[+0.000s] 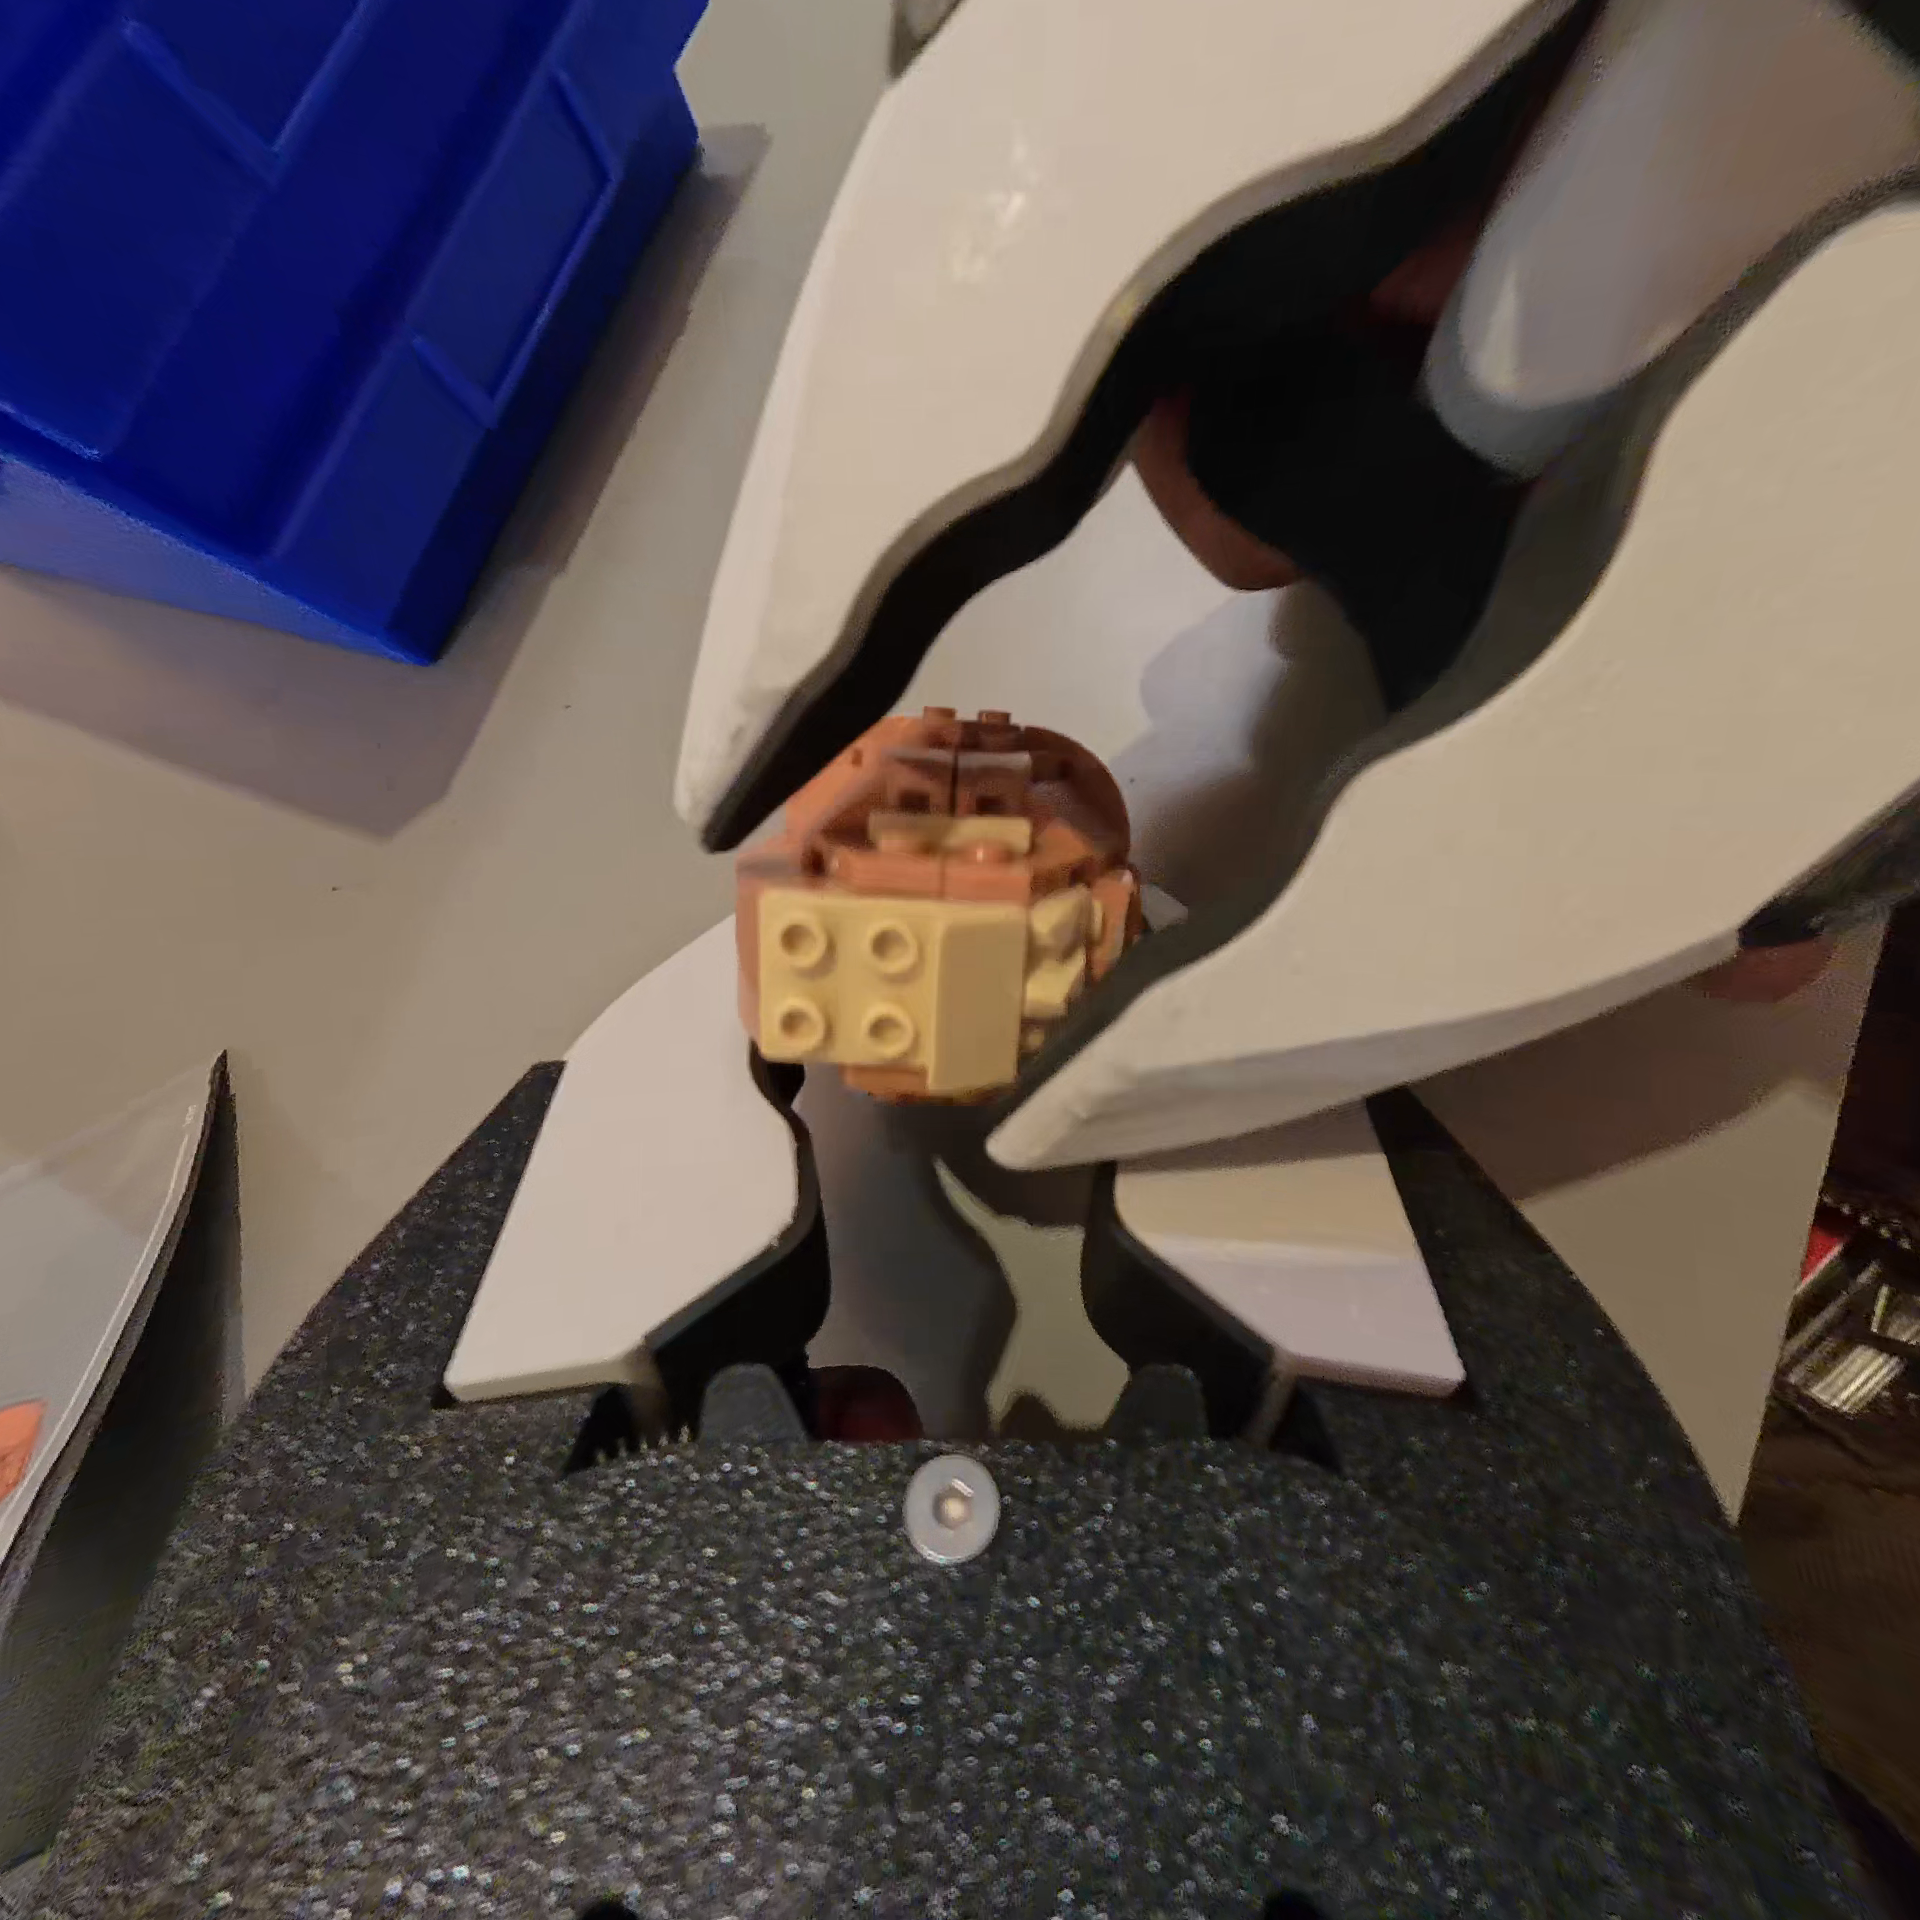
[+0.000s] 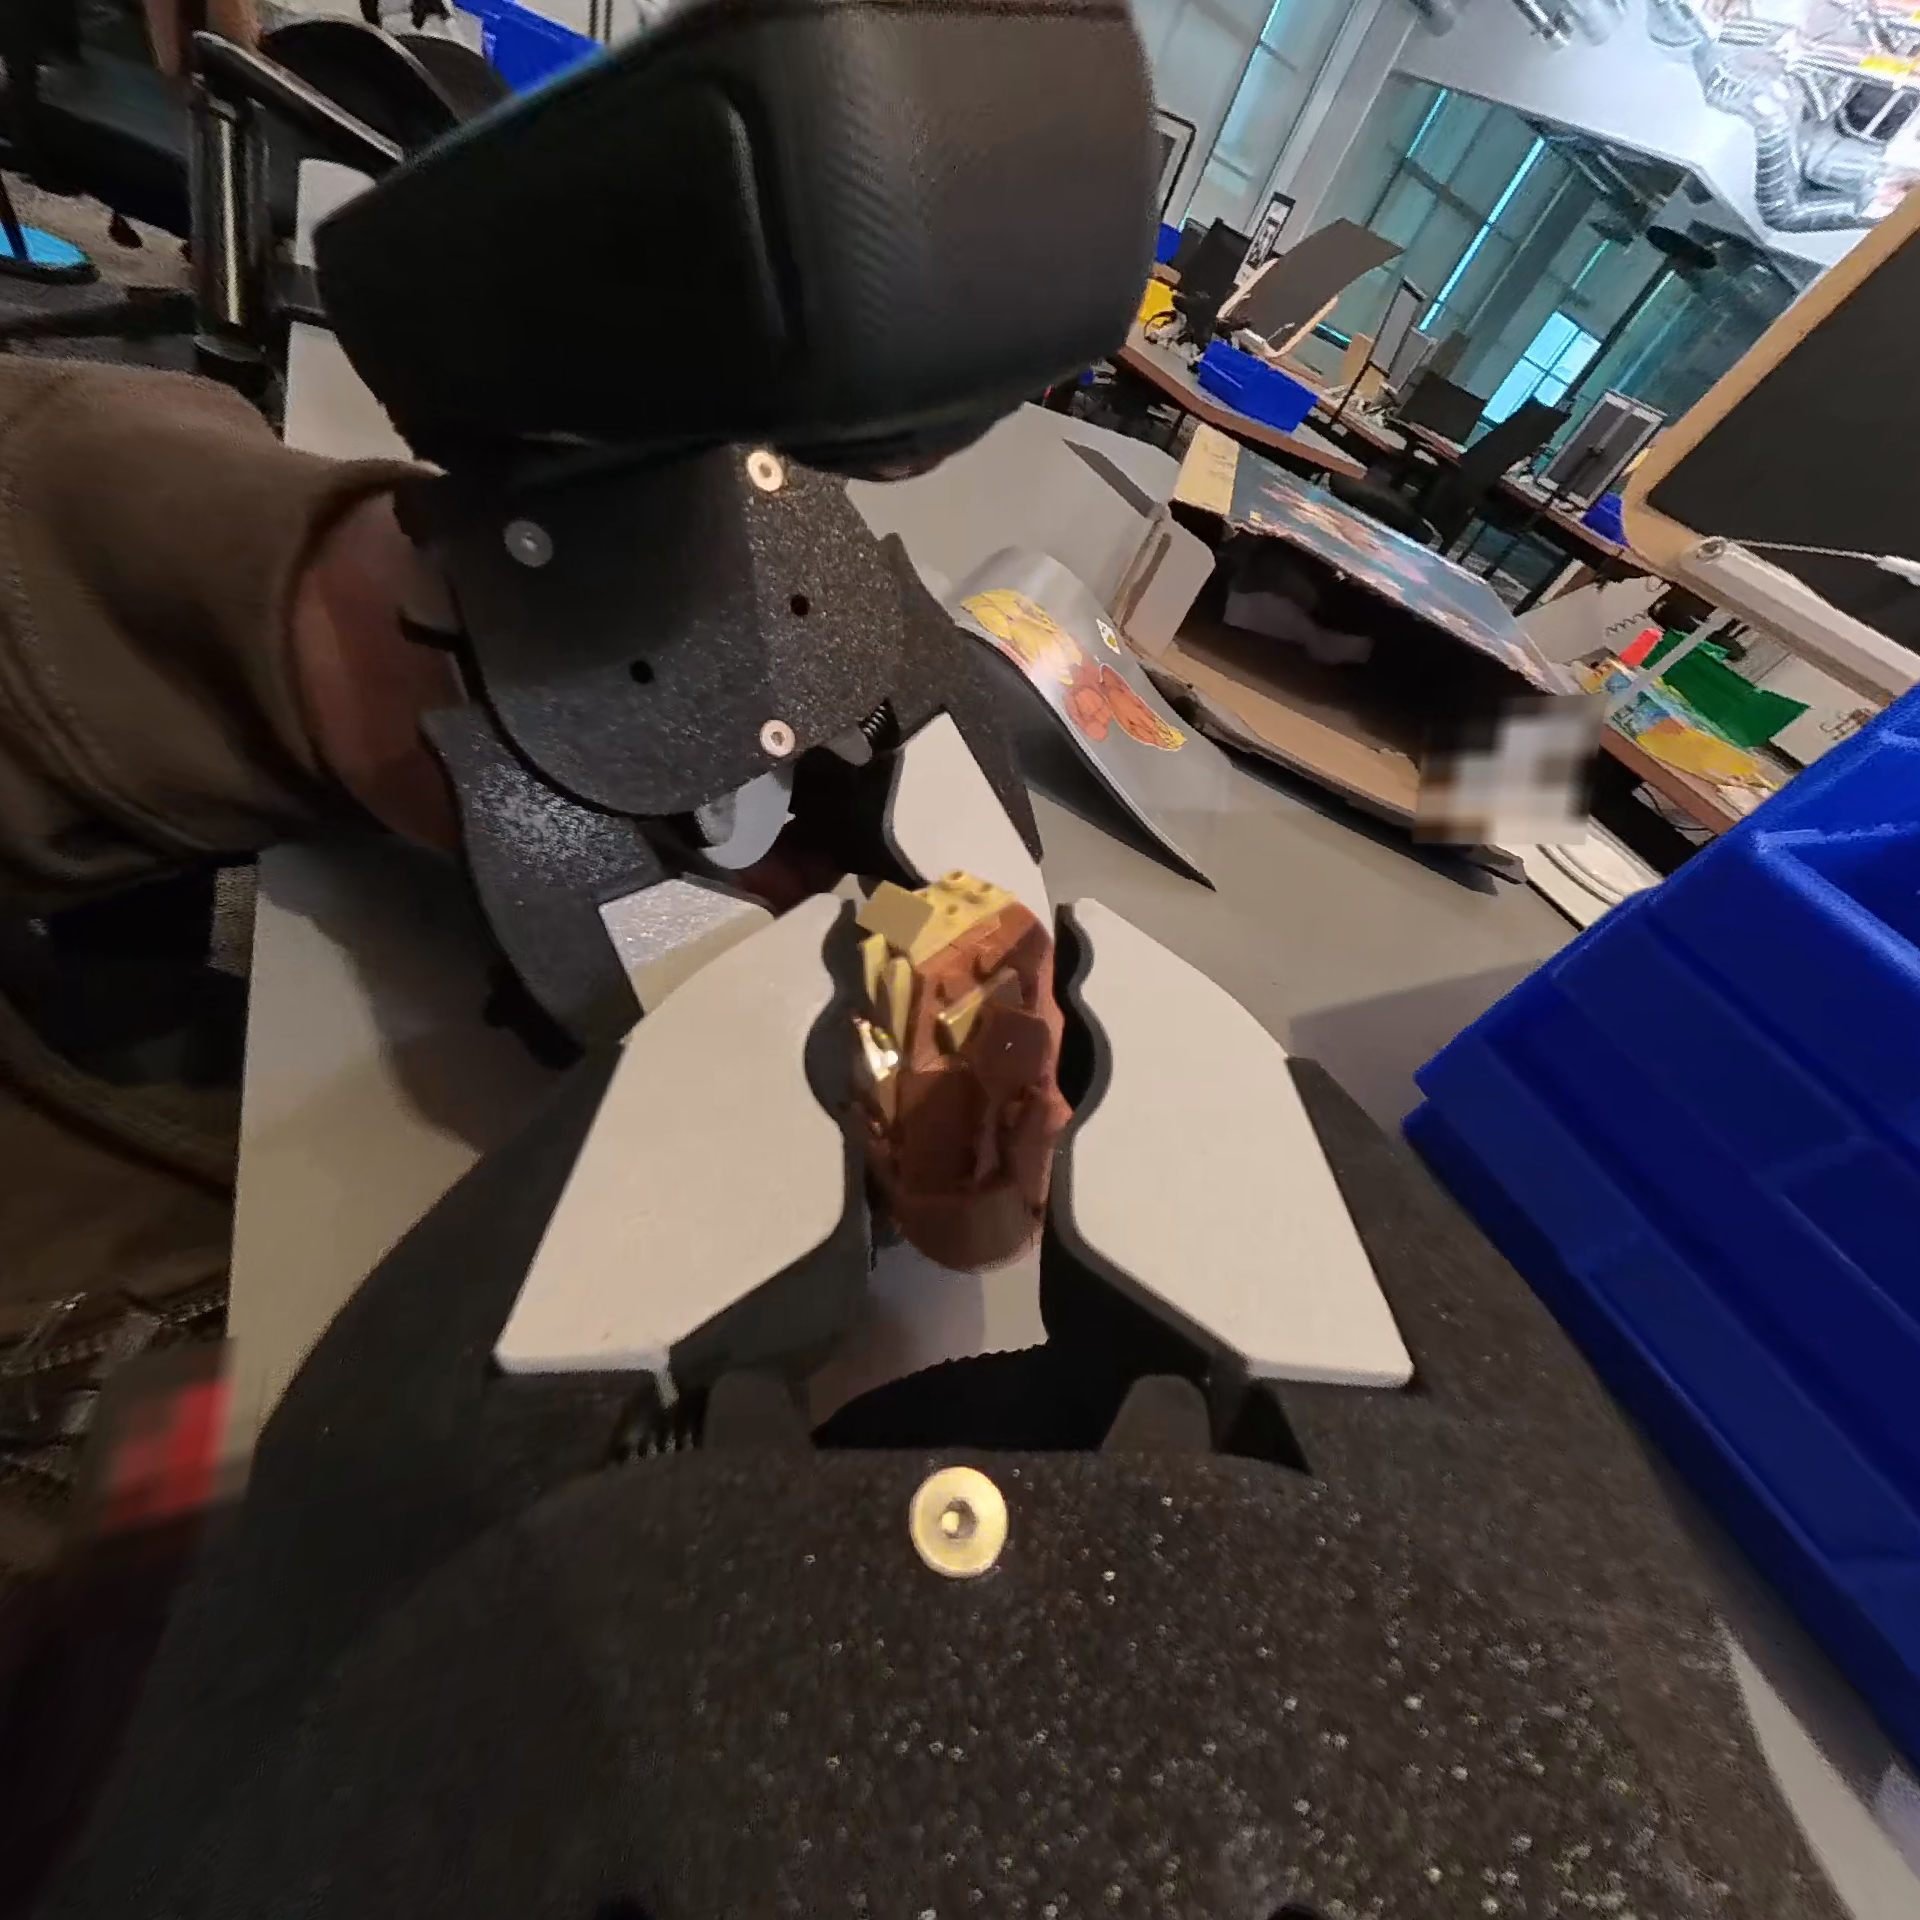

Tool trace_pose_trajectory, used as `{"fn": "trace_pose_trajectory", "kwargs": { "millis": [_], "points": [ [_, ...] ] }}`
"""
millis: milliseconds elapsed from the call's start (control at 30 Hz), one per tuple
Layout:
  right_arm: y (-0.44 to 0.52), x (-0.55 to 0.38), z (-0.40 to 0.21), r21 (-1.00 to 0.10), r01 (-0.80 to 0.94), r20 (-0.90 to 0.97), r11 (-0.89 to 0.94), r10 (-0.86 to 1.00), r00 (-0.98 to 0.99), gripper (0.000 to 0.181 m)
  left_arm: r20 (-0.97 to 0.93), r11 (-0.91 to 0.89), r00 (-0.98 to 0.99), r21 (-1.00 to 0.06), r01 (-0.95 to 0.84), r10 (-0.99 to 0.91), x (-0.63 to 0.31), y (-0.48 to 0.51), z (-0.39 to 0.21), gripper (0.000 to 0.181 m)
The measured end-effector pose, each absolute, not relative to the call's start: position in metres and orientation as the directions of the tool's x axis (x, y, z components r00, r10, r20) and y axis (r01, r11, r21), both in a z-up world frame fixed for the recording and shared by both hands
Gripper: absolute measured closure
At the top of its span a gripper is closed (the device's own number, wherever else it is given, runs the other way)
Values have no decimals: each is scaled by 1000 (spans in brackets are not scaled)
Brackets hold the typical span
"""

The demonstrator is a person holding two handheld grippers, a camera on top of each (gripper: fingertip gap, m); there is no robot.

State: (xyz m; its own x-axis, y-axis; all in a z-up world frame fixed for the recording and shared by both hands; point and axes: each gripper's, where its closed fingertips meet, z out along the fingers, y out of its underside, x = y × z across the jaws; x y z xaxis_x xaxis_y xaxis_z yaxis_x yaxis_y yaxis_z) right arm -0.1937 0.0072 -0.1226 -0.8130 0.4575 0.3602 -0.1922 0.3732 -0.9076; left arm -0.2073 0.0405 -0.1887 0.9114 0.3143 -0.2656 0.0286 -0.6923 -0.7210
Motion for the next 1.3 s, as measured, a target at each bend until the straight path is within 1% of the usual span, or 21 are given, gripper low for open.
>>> {"fn": "trace_pose_trajectory", "kwargs": {
  "millis": [100, 200, 333, 433, 467, 567, 667, 833, 1000, 1200, 1300],
  "points": [
    [15, -198, -116, -918, -189, 353, 348, 506, -787, 153, -246, -671, 906, -739, 55, 345, -211, 36, -188, 123],
    [24, -201, -112, -955, -123, 255, 271, 533, -807, 155, -237, -644, 907, -763, 47, 347, -210, 36, -184, 123],
    [33, -205, -112, -978, -35, 144, 204, 549, -824, 157, -253, -639, 899, -768, 37, 357, -213, 37, -182, 123],
    [42, -210, -113, -981, -1, 114, 194, 576, -810, 178, -281, -643, 895, -766, 7, 346, -214, 37, -183, 123],
    [44, -211, -114, -981, 8, 107, 194, 574, -812, 181, -293, -645, 894, -764, -5, 339, -213, 38, -183, 123],
    [44, -209, -119, -976, 38, 88, 216, 543, -835, 181, -291, -644, 895, -765, -5, 338, -214, 40, -183, 123],
    [47, -212, -120, -974, 45, 89, 224, 554, -828, 181, -291, -646, 895, -763, -4, 338, -215, 40, -183, 123],
    [75, -224, -122, -971, 84, 79, 226, 626, -776, 173, -300, -660, 893, -752, -6, 334, -214, 40, -184, 123],
    [99, -229, -122, -974, 111, 50, 200, 662, -748, 172, -370, -707, 870, -706, -34, 327, -218, 35, -179, 124],
    [94, -228, -127, -961, 107, 91, 257, 654, -751, 170, -279, -684, 897, -728, 35, 344, -221, 33, -163, 124],
    [93, -228, -129, -956, 101, 109, 274, 653, -749, 170, -233, -715, 913, -694, 85, 335, -223, 31, -172, 118]
  ]
}}
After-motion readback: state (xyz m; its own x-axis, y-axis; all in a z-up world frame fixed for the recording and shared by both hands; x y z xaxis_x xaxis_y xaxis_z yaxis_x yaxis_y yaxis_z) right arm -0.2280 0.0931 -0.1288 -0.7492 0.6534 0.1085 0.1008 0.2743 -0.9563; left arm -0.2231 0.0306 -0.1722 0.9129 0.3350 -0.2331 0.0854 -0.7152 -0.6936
